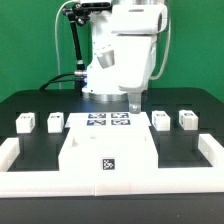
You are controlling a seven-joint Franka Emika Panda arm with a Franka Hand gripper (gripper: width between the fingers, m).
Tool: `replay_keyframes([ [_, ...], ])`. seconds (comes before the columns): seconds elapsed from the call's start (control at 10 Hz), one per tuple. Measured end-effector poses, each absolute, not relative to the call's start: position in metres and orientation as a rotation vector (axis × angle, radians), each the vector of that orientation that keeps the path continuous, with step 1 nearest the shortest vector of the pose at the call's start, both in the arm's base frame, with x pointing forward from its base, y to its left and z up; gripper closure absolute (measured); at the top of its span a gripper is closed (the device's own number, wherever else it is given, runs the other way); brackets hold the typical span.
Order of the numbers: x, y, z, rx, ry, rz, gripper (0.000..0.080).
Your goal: Assemble square table
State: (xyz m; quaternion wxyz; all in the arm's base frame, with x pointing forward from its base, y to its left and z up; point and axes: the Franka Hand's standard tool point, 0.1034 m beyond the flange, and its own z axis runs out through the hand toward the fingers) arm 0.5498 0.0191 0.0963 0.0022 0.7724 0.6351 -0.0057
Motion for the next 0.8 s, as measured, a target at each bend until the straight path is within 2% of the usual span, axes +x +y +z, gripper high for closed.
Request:
replay_keyframes([
  [0.2, 0.538, 0.004, 0.089, 2.418, 2.008, -0.027, 0.015],
  [0.6, 0.518, 0.006, 0.084, 2.428, 2.017, -0.057, 0.015],
  [0.8, 0.496, 0.003, 0.071, 2.378, 2.099, -0.077, 0.015],
])
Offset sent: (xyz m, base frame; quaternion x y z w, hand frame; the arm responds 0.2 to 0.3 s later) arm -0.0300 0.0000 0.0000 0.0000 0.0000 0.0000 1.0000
